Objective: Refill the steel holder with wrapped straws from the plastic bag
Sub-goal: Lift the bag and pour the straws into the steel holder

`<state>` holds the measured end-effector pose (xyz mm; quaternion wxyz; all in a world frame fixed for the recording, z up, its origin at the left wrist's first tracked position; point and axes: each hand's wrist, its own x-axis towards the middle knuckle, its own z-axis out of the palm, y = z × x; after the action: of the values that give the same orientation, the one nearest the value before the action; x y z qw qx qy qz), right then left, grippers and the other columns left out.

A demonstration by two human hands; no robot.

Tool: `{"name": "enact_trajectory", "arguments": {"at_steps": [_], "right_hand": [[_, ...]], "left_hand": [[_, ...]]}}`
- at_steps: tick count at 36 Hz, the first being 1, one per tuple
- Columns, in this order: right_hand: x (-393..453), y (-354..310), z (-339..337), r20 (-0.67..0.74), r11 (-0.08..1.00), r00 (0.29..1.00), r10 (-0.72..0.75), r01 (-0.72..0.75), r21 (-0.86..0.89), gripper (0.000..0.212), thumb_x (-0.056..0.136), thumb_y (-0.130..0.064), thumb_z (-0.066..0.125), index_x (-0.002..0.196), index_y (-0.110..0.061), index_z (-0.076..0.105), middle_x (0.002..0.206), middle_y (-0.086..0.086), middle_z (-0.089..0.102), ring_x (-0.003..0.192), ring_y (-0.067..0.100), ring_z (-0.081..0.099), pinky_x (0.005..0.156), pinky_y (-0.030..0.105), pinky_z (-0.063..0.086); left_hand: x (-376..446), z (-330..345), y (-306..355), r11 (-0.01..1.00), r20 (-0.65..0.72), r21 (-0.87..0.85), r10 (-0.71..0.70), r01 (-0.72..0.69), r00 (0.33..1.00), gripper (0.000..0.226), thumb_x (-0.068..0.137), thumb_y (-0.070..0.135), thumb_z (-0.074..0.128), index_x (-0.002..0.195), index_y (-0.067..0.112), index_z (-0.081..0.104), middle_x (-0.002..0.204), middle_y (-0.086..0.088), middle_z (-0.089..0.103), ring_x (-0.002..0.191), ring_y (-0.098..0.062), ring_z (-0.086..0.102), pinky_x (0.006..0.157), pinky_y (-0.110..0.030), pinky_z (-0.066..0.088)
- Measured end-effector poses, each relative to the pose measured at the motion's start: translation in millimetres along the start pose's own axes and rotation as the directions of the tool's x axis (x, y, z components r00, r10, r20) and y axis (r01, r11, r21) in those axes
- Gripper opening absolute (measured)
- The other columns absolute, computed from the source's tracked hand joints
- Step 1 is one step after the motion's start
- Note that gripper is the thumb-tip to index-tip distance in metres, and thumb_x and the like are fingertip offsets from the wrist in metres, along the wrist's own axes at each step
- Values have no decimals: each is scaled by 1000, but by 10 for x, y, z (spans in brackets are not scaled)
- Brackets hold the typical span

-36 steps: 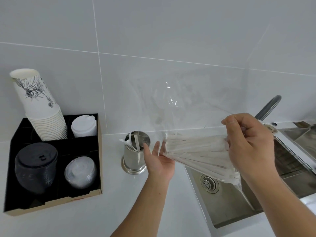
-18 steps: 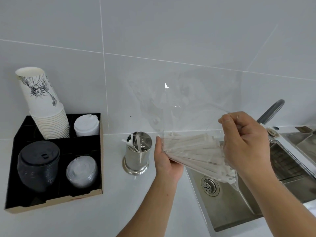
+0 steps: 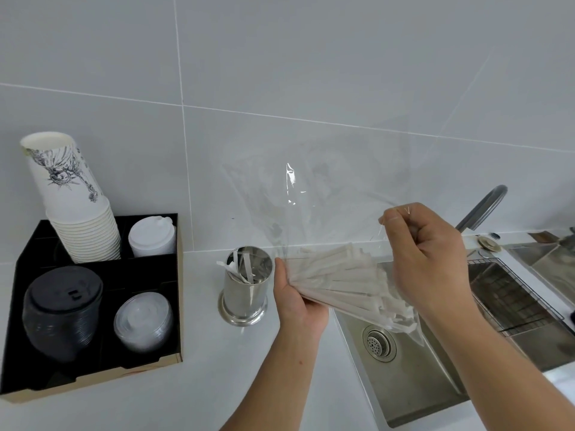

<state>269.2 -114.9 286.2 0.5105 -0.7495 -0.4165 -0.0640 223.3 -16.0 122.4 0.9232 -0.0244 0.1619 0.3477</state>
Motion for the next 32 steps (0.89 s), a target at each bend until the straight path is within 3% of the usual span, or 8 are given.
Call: {"name": "enact_trajectory", "arguments": {"at_steps": [3,6,9,14,17,23,32], "right_hand": [[3,-7,18,3,1000,1000,-12,12,-11,23,97,-22,54,75,-16,62,47,-11,42,41,4,35,41,10,28],[4,-11,30,5,1000,1000,-21,21,-16,23,97,-21,54,76,-15,62,46,-12,42,41,4,37,42,10,30],[11,-17,38,13,1000,1000,-26,26,-7,23,97,-20,55,76,-15,62,46,-12,42,41,5,36,41,9,29],[47,-28,53,21,999,999,-40,40,-9,23,95,-20,56,72,-20,61,49,-12,45,42,4,37,42,8,29],[68,-20,76,28,999,999,-44,44,-8,24,95,-20,56,72,-21,60,48,-12,45,42,4,36,42,9,28],[80,-11,105,33,999,998,-50,50,-9,23,95,-20,56,73,-19,61,46,-13,43,42,4,37,42,8,28],[115,-23,137,46,999,998,-40,39,12,24,95,-20,56,72,-21,60,43,-14,42,40,4,36,40,7,27]], "left_hand": [[-2,1,19,1000,-13,0,1,-1,1000,41,89,53,59,96,18,81,111,-10,75,101,-30,72,81,-45,60],[-4,7,39,1000,-23,2,-1,1,1000,43,89,53,60,105,17,77,115,-11,74,104,-31,71,87,-47,58],[-9,11,41,1000,-25,1,-3,3,1000,45,89,53,59,110,16,74,113,-12,74,100,-31,72,77,-45,61],[3,9,29,1000,-16,-19,2,-2,1000,42,91,50,57,98,15,79,109,-12,76,94,-30,74,70,-42,61],[12,8,46,999,-28,-20,25,-26,999,41,93,49,56,95,15,79,107,-11,76,93,-30,74,72,-42,61],[10,3,92,999,-49,-2,44,-44,998,42,94,49,53,108,16,74,111,-10,75,97,-29,73,87,-43,56],[34,23,107,999,-61,-23,30,-31,998,43,95,47,51,112,14,73,107,-11,76,93,-28,74,71,-38,61]]}}
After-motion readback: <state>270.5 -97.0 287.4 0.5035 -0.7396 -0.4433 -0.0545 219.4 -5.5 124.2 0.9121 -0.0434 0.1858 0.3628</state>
